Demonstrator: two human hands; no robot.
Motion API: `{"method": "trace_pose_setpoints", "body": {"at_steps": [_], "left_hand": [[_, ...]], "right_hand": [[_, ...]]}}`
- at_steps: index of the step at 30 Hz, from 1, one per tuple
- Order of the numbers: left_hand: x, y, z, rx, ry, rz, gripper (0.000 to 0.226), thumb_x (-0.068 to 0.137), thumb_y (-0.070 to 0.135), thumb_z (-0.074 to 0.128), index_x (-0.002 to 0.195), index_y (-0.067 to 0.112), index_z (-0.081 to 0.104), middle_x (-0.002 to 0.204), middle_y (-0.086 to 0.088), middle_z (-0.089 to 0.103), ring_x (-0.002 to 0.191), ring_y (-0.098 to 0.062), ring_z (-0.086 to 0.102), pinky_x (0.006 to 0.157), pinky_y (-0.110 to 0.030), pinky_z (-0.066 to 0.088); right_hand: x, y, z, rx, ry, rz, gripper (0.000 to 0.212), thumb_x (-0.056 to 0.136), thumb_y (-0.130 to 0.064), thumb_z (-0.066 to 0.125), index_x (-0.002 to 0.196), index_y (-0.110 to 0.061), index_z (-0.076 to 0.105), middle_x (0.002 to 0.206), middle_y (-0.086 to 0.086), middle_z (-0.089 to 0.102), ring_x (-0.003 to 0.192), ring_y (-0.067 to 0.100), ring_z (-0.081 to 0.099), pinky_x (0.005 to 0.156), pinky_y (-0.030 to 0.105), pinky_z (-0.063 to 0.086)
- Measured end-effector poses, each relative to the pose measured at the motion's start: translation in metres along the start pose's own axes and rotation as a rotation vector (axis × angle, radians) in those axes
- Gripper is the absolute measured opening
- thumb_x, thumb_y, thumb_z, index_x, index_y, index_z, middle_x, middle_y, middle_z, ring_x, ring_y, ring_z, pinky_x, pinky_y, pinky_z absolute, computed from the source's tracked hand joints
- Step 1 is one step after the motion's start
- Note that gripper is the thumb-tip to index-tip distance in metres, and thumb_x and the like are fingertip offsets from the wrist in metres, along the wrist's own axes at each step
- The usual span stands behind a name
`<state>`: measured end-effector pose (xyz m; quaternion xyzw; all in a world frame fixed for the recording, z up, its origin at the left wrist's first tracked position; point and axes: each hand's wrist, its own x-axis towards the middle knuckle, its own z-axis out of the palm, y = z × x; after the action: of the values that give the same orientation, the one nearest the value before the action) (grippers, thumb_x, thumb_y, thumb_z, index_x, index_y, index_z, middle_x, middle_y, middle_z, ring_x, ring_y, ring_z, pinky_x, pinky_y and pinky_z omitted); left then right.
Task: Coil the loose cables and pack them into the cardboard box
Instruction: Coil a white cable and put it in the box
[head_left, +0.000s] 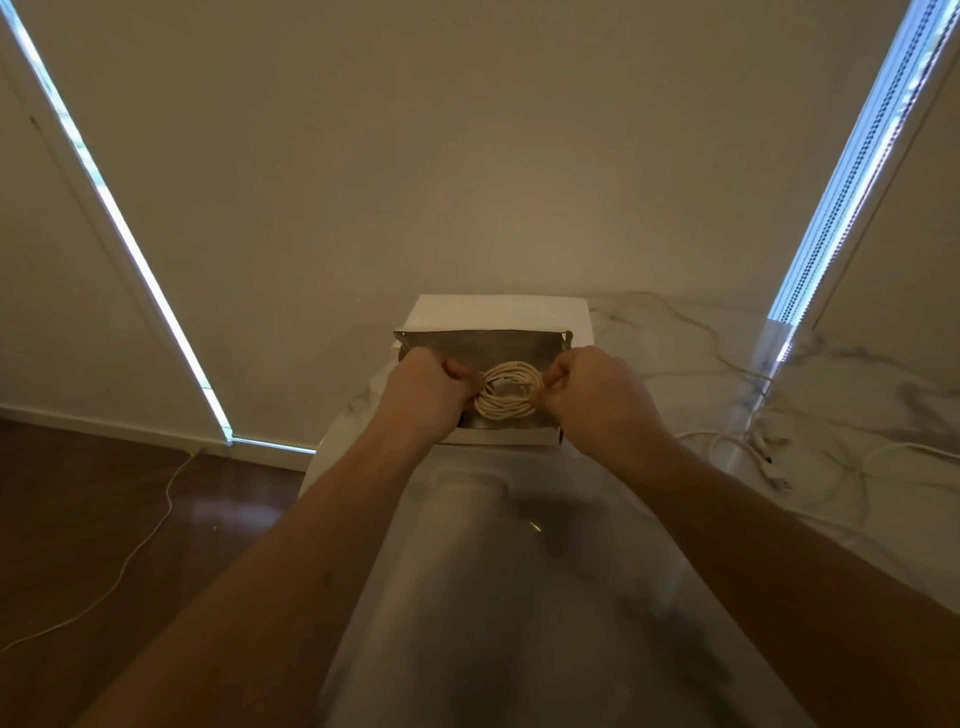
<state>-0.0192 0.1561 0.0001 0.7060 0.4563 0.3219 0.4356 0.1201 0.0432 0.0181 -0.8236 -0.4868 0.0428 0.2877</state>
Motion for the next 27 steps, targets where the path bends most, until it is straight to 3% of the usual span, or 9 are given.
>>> {"method": "trace_pose_setpoints", "body": {"at_steps": [5, 9, 12, 15, 18, 27], "left_hand": [[0.004, 0.004, 0.006, 0.205, 0.000, 0.029, 0.023, 0.088, 0.011, 0.066, 0.068, 0.020, 0.072, 0.079, -0.008, 0.075, 0.079, -0.026, 0.072, 0.079, -0.041, 0.061], [0.005, 0.006, 0.009, 0.391, 0.014, 0.060, 0.016, 0.089, 0.013, 0.061, 0.087, 0.010, 0.076, 0.087, -0.012, 0.074, 0.084, -0.028, 0.070, 0.072, -0.035, 0.059], [0.009, 0.006, 0.013, 0.482, 0.002, 0.079, 0.013, 0.089, 0.011, 0.064, 0.092, 0.006, 0.076, 0.091, -0.015, 0.074, 0.088, -0.030, 0.070, 0.076, -0.037, 0.060], [0.012, 0.008, 0.017, 0.539, -0.019, 0.076, 0.017, 0.088, 0.006, 0.061, 0.094, 0.006, 0.076, 0.094, -0.016, 0.074, 0.089, -0.031, 0.070, 0.077, -0.040, 0.061], [0.013, 0.009, 0.020, 0.610, -0.028, 0.103, 0.019, 0.086, 0.003, 0.059, 0.096, 0.006, 0.075, 0.095, -0.015, 0.072, 0.088, -0.031, 0.068, 0.076, -0.040, 0.060], [0.014, 0.002, 0.022, 0.798, 0.013, 0.185, 0.017, 0.086, 0.008, 0.061, 0.098, 0.013, 0.073, 0.092, -0.014, 0.069, 0.085, -0.034, 0.067, 0.075, -0.045, 0.060]], "right_hand": [[0.003, -0.003, 0.006, -0.180, 0.047, -0.046, 0.020, 0.089, -0.034, 0.069, 0.102, -0.019, 0.070, 0.085, 0.003, 0.069, 0.074, 0.021, 0.066, 0.068, 0.032, 0.057], [0.005, -0.008, 0.006, -0.287, -0.008, -0.054, 0.020, 0.090, -0.031, 0.067, 0.105, -0.018, 0.069, 0.090, 0.005, 0.069, 0.079, 0.022, 0.065, 0.068, 0.031, 0.055], [0.007, -0.011, 0.006, -0.344, -0.034, -0.063, 0.017, 0.091, -0.022, 0.065, 0.104, -0.013, 0.070, 0.089, 0.007, 0.069, 0.081, 0.024, 0.063, 0.071, 0.033, 0.055], [0.007, -0.015, 0.004, -0.448, -0.052, -0.093, 0.015, 0.091, -0.013, 0.059, 0.104, -0.009, 0.068, 0.089, 0.009, 0.066, 0.079, 0.026, 0.057, 0.069, 0.032, 0.045], [0.006, -0.019, 0.006, -0.524, -0.062, -0.130, 0.016, 0.093, -0.013, 0.059, 0.105, -0.010, 0.069, 0.082, 0.007, 0.059, 0.082, 0.026, 0.061, 0.069, 0.032, 0.041], [0.002, -0.018, 0.007, -0.495, -0.028, -0.185, 0.018, 0.093, -0.016, 0.063, 0.108, -0.011, 0.070, 0.094, 0.011, 0.069, 0.085, 0.027, 0.066, 0.066, 0.030, 0.043]]}}
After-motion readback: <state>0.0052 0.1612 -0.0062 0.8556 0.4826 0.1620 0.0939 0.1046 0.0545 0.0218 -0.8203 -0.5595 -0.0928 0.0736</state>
